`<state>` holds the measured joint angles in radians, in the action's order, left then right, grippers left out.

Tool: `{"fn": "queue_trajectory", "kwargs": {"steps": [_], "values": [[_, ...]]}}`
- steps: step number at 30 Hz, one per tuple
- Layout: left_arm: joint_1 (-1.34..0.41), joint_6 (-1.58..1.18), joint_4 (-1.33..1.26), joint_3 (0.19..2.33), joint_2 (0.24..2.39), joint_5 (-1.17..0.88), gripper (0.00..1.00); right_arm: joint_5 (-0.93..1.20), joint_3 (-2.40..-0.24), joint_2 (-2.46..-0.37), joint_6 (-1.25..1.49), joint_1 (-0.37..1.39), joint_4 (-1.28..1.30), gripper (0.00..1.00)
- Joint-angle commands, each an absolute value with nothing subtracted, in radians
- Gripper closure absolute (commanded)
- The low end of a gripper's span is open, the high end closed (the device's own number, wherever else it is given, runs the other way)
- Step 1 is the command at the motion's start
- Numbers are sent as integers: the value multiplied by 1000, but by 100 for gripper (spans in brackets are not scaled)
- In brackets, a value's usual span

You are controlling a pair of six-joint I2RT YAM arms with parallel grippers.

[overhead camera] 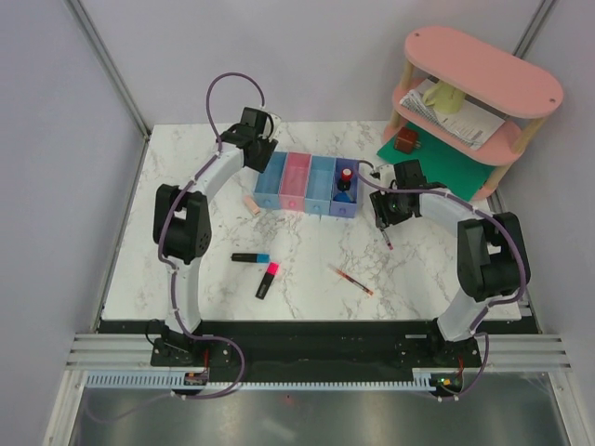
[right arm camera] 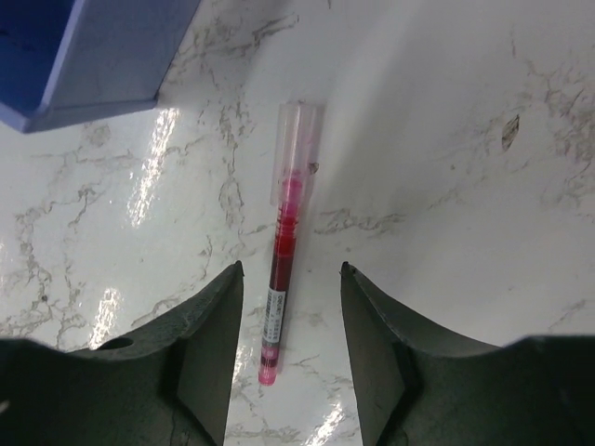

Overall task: Sort the stationery into containers
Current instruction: Pick up the pen from the center of the board.

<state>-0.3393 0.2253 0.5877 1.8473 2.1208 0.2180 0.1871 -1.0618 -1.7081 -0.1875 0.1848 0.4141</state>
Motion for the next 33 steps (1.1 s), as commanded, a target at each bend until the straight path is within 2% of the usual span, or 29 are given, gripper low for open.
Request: {"fn": "queue_trajectory", "kwargs": {"steps": [1, 13, 24, 28, 30, 33], "values": [[-331, 290, 560, 1917, 2173, 265, 37, 212, -1117, -1749, -187, 183, 371, 48], [-330, 273, 558, 1879, 2171, 186, 37, 206, -1115, -1787, -195, 183, 364, 54], [-345, 261, 563, 1674, 2083, 95, 38, 176, -1108, -1796, -198, 181, 361, 60], [-348, 247, 563, 1594, 2036, 69, 39, 176, -1104, -1809, -196, 183, 357, 69], [-348, 242, 561, 1575, 2022, 58, 39, 170, -1104, -1813, -199, 183, 357, 80], [-348, 232, 563, 1551, 2000, 46, 39, 163, -1100, -1810, -199, 183, 357, 91]]}}
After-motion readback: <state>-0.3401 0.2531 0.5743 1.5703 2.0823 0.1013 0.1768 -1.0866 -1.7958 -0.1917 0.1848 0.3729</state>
